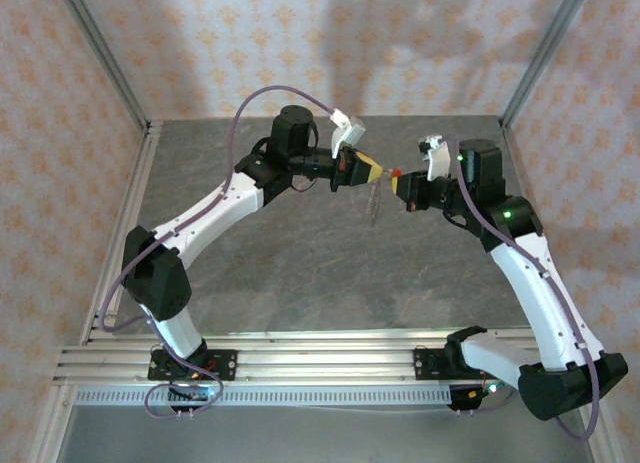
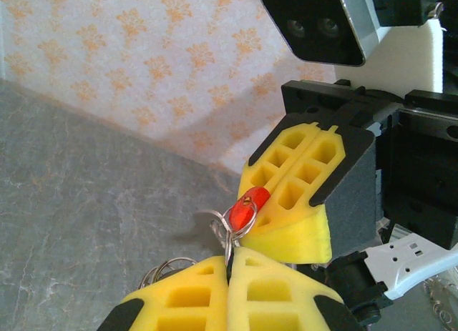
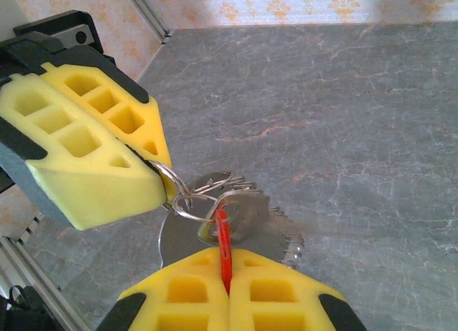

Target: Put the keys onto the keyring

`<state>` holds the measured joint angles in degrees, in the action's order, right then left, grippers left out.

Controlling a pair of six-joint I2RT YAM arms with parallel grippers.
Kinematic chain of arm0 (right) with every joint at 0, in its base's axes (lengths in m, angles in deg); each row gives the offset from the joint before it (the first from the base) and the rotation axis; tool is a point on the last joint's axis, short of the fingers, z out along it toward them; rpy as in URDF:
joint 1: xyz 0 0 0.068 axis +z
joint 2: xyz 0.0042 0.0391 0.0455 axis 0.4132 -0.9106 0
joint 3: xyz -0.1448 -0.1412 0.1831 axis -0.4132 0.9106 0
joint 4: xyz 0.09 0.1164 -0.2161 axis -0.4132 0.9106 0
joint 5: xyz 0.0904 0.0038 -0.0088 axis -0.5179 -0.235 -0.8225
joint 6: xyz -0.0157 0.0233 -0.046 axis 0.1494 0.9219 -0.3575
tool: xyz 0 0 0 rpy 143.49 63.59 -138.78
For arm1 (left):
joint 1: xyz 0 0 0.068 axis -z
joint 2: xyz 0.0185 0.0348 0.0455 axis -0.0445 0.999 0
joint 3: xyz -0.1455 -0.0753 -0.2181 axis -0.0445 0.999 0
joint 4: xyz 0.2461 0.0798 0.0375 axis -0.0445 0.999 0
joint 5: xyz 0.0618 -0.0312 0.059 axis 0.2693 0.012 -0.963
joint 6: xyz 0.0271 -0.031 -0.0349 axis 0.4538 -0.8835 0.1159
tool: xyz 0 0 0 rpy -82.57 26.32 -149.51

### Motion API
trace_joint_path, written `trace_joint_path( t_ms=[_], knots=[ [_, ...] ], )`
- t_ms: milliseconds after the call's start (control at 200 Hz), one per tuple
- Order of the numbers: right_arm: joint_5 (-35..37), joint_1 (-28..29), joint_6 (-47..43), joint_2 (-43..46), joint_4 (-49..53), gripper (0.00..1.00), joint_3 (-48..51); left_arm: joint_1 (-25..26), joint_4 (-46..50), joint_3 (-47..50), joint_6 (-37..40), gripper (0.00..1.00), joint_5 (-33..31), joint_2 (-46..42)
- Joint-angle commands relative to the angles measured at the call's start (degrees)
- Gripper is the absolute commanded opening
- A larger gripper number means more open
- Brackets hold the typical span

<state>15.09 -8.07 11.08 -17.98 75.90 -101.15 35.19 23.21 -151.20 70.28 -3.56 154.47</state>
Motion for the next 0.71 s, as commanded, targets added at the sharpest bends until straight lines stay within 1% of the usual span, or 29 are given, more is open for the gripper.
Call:
trace_joint_path(
  t_ms=[0,240,385,515,701],
  knots=[
    [1.4,-0.5,0.1,0.0,1.2,0.0,-1.1,-0.6,-1.2,-1.2,0.3,0.0,-1.0,-1.1],
    [0.0,-0.2,1.6,0.3,-1.4,0.0,0.7,-0.5,-1.9,-1.2,-0.2,0.0,-0.8,-0.9],
    [-1.1,1.0,2.2,-0.5,-2.9,0.0,1.1,-0.4,-2.7,-1.2,-1.1,0.0,-1.0,-0.5],
    [-1.0,2.3,1.7,-1.4,-2.9,0.0,1.7,-0.4,-4.1,-1.0,-2.1,0.0,-1.0,-0.4],
    [-0.5,2.6,1.8,-1.1,-4.1,0.0,4.6,-0.4,-5.8,-0.7,-3.6,0.0,-1.1,-0.2]
  ],
)
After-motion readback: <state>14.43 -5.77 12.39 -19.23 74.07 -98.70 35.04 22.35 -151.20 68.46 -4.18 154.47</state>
